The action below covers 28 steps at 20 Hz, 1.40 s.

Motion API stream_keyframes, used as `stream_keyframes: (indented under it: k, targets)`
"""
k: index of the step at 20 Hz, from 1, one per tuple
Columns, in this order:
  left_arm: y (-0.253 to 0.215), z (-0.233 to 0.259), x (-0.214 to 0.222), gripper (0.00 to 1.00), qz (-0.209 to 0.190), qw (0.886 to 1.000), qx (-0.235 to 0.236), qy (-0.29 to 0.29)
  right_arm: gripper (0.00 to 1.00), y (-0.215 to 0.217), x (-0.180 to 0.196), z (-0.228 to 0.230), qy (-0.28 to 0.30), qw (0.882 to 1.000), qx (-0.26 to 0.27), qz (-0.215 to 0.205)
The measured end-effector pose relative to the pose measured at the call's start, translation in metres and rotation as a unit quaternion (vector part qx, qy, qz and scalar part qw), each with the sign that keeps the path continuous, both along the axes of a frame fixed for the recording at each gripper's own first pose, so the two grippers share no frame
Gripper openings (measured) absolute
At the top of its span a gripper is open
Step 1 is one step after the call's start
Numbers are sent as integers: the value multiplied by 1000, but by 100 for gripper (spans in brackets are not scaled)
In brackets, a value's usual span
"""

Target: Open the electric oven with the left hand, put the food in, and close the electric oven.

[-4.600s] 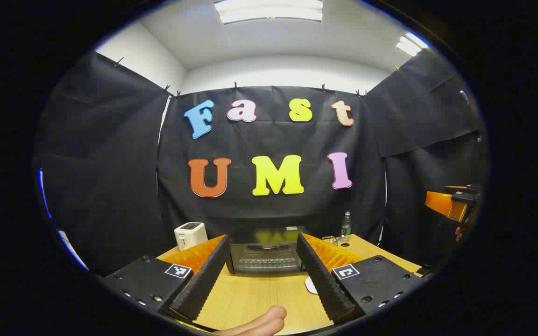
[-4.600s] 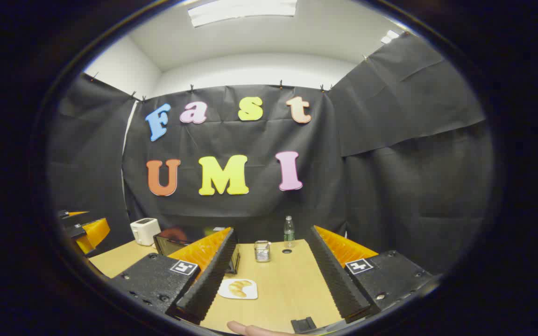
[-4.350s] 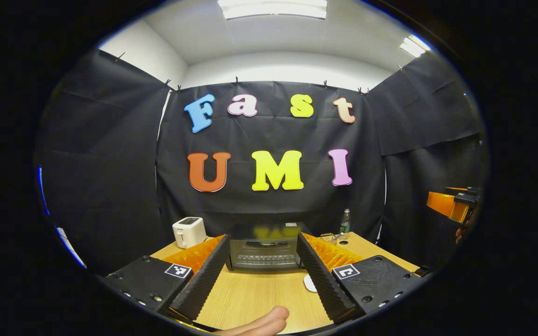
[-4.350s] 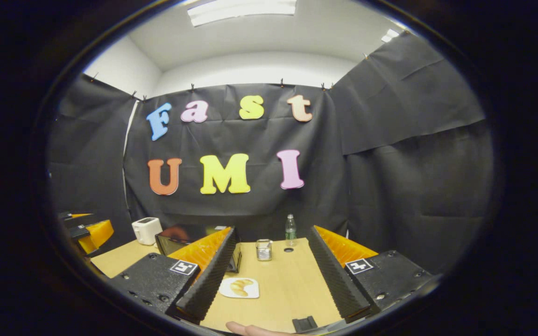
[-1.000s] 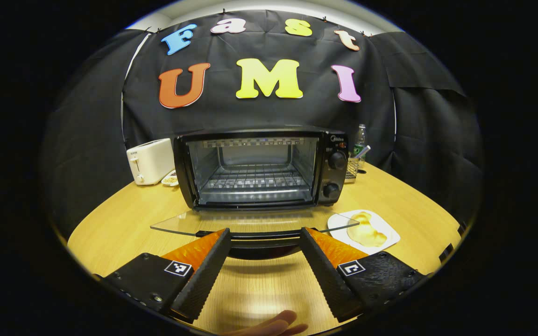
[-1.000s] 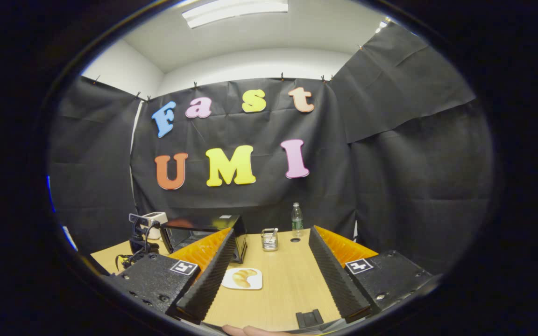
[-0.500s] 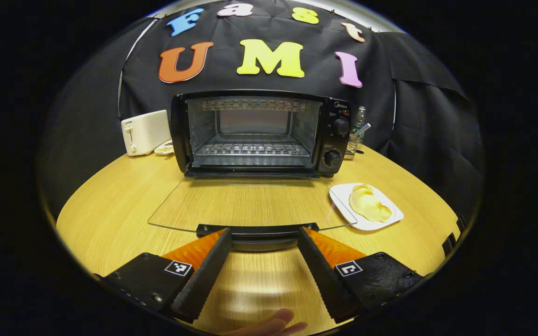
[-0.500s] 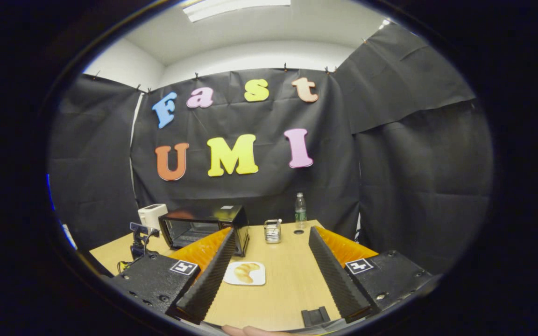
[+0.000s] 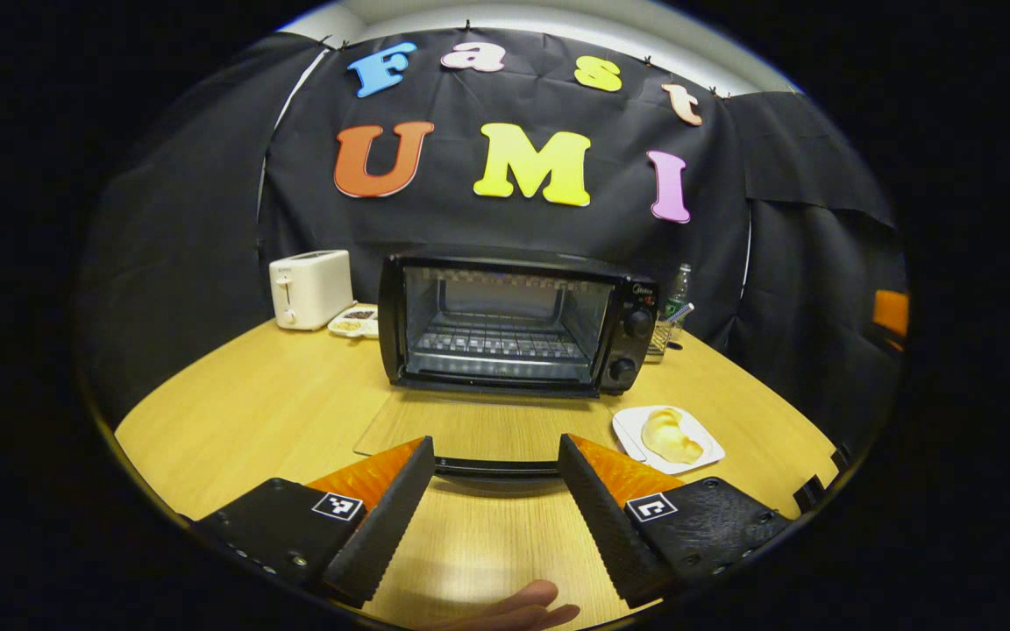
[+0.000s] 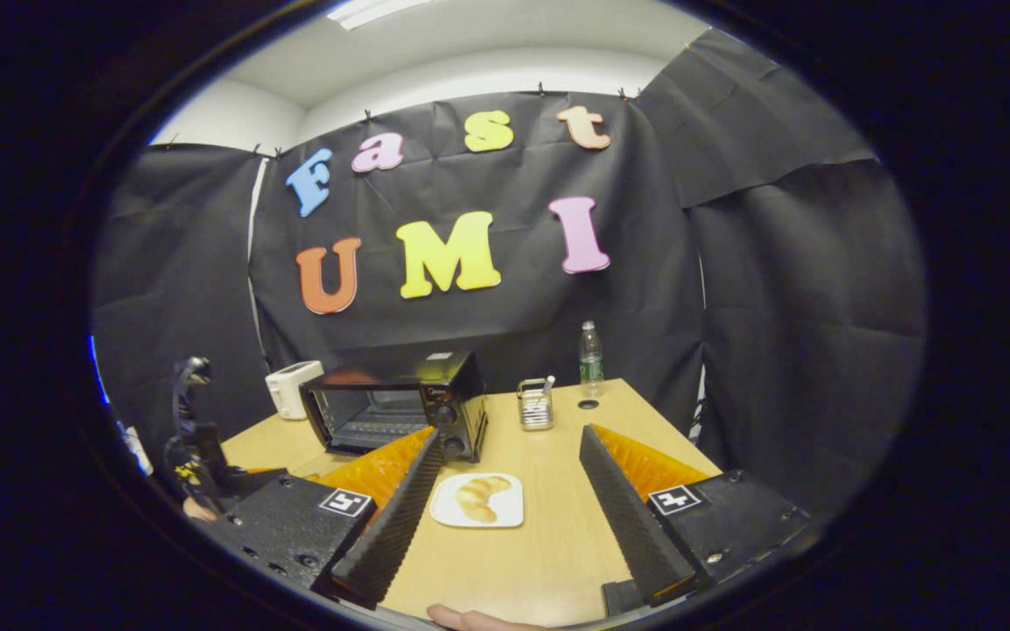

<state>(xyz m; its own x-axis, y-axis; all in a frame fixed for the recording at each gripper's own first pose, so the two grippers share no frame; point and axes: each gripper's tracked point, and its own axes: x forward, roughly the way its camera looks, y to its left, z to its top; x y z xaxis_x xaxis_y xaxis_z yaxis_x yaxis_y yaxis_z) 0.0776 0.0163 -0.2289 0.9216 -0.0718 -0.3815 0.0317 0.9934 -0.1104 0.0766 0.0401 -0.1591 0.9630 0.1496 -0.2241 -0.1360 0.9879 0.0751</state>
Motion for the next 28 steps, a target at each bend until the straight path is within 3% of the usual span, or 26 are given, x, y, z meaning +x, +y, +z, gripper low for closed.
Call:
stream_keyframes:
  k: [3, 8, 10, 13, 15, 19, 22, 23, 28]
  targets:
    - [14, 48, -20, 93, 8, 998, 39, -44, 96, 19, 31, -43, 44, 999, -15, 16]
    - [19, 114, -49, 93, 10, 994, 39, -101, 100, 53, 73, -117, 126, 990, 0, 60]
    - [32, 141, -59, 93, 22, 990, 53, -130, 100, 51, 86, -145, 157, 986, -7, 56]
    - [36, 163, -68, 93, 29, 986, 38, -157, 93, 66, 94, -179, 198, 977, -3, 80]
    - [34, 165, -75, 93, 26, 986, 21, -162, 98, 74, 101, -196, 220, 971, 3, 94]
    - [32, 160, -83, 93, 22, 987, 16, -158, 82, 78, 104, -223, 257, 962, -10, 94]
    - [34, 159, -82, 93, 19, 985, 34, -166, 74, 77, 116, -227, 243, 966, -28, 84]
    - [31, 156, -83, 93, 16, 986, 33, -164, 60, 79, 117, -227, 243, 966, -30, 85]
    - [34, 149, -85, 93, 16, 988, 23, -153, 48, 84, 115, -215, 217, 972, -2, 93]
